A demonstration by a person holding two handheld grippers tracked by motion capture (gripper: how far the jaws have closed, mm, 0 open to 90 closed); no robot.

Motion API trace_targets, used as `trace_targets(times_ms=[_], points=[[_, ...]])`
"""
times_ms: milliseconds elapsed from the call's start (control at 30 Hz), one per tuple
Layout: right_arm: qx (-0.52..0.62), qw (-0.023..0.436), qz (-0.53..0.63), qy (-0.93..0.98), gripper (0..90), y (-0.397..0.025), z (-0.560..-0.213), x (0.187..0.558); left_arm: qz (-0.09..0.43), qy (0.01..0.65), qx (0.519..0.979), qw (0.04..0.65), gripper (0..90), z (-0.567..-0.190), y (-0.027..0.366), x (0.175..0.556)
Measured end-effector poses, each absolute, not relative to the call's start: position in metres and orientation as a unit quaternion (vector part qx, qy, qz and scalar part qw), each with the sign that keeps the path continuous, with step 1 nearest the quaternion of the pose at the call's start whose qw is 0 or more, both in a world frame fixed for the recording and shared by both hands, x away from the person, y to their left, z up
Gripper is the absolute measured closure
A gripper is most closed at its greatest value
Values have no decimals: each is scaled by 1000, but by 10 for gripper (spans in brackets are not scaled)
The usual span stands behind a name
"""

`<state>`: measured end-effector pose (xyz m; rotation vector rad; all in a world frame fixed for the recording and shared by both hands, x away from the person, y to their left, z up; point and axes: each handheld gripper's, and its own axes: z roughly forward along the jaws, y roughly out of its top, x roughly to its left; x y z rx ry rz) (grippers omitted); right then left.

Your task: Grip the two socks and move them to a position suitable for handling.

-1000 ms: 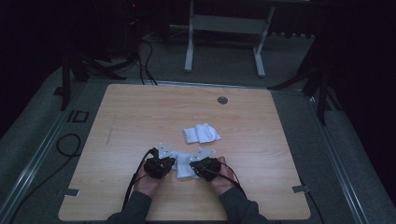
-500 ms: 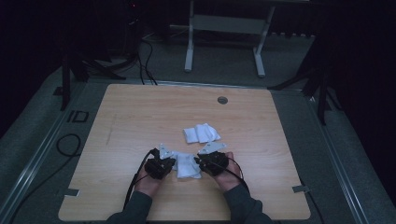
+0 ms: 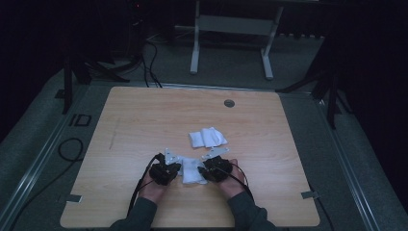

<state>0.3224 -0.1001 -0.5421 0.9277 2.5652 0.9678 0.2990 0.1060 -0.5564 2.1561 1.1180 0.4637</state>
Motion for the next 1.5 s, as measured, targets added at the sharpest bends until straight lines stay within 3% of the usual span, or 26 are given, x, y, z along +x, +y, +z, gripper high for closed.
trace_targets(times_ms=[100, 167, 433, 1200, 1500], points=[[315, 129, 335, 879, 847, -102, -537, 320, 177, 427, 824, 328, 898, -556, 106, 299], [314, 131, 338, 878, 864, -104, -532, 319, 177, 427, 824, 328, 898, -556, 106, 299], [323, 151, 342, 869, 867, -134, -513, 315, 178, 427, 823, 329, 898, -557, 106, 299], [401, 184, 317, 840, 864, -218, -505, 326, 176, 417, 832, 321, 898, -555, 106, 300], [407, 200, 310, 836, 742, -222, -505, 327, 192, 412, 830, 324, 866, -548, 101, 297]])
